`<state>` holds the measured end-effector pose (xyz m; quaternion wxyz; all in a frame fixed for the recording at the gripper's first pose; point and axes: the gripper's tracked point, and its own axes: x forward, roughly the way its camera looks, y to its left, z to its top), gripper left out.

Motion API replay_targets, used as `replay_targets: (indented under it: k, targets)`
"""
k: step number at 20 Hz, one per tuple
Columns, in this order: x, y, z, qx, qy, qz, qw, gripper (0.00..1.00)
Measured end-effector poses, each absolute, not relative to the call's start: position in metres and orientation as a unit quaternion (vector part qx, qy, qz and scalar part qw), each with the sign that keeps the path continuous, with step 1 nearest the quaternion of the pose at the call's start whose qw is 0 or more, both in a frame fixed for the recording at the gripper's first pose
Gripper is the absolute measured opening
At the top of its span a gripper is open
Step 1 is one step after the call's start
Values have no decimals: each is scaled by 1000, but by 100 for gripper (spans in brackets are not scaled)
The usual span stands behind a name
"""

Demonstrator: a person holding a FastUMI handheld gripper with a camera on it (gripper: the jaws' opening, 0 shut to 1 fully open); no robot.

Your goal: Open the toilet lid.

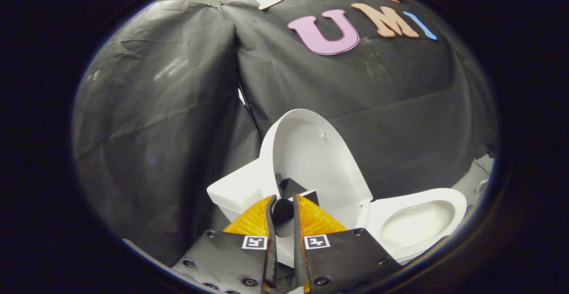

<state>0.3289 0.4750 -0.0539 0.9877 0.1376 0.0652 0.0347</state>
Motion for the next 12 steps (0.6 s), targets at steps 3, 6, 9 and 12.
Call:
replay_targets:
  k: [3, 6, 9, 12]
  targets:
    - [329, 477, -55, 138, 68, 39, 987, 16]
    - [330, 477, -54, 132, 70, 38, 988, 16]
    - [331, 483, -53, 132, 76, 59, 987, 22]
    - [330, 485, -50, 150, 74, 68, 983, 42]
